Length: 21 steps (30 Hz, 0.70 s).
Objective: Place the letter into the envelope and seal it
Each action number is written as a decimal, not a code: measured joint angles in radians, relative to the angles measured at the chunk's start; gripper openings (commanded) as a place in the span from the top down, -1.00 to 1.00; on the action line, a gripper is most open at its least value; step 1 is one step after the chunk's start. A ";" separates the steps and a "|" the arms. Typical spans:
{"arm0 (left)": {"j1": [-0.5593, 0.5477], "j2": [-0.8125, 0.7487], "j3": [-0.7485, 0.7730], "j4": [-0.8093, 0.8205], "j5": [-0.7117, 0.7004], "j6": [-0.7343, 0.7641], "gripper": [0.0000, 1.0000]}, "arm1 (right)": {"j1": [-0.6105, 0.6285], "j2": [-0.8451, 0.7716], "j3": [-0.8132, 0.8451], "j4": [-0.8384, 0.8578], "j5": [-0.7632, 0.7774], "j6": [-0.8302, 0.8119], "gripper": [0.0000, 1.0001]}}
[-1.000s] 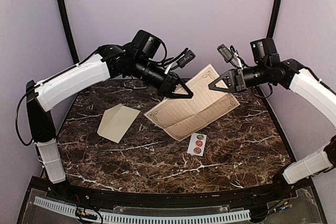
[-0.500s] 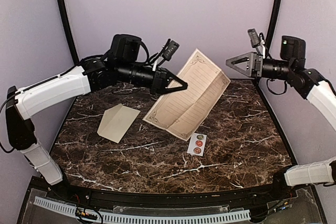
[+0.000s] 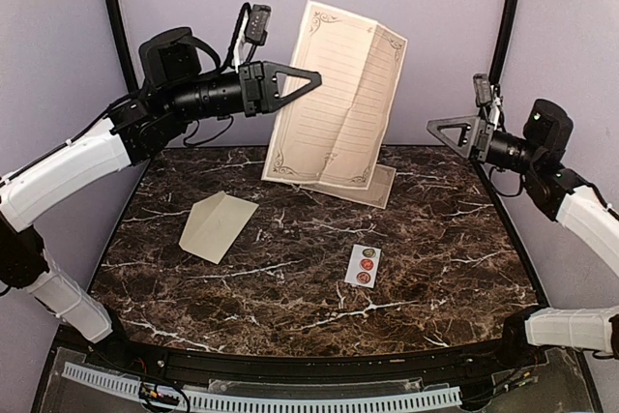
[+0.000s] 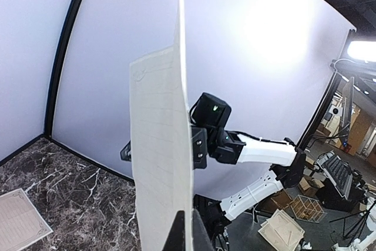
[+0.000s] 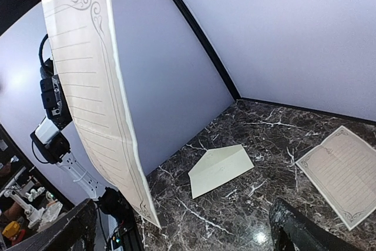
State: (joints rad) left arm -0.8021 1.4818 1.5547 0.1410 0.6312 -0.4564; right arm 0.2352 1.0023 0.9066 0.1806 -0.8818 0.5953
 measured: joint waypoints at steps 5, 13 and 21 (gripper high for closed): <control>0.000 0.021 0.000 0.059 0.013 -0.043 1.00 | 0.005 -0.010 -0.138 0.178 -0.038 0.091 -0.97; 0.001 0.061 0.000 0.123 0.068 -0.086 1.00 | 0.090 -0.006 -0.169 0.317 -0.051 0.122 -0.97; 0.002 0.064 -0.002 0.150 0.106 -0.106 1.00 | 0.156 0.080 -0.168 0.388 -0.063 0.140 -0.97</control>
State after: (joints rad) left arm -0.8001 1.5459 1.5532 0.2909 0.7368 -0.5625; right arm 0.3908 1.0824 0.7383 0.5682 -0.9447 0.7349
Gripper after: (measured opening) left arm 0.007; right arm 0.986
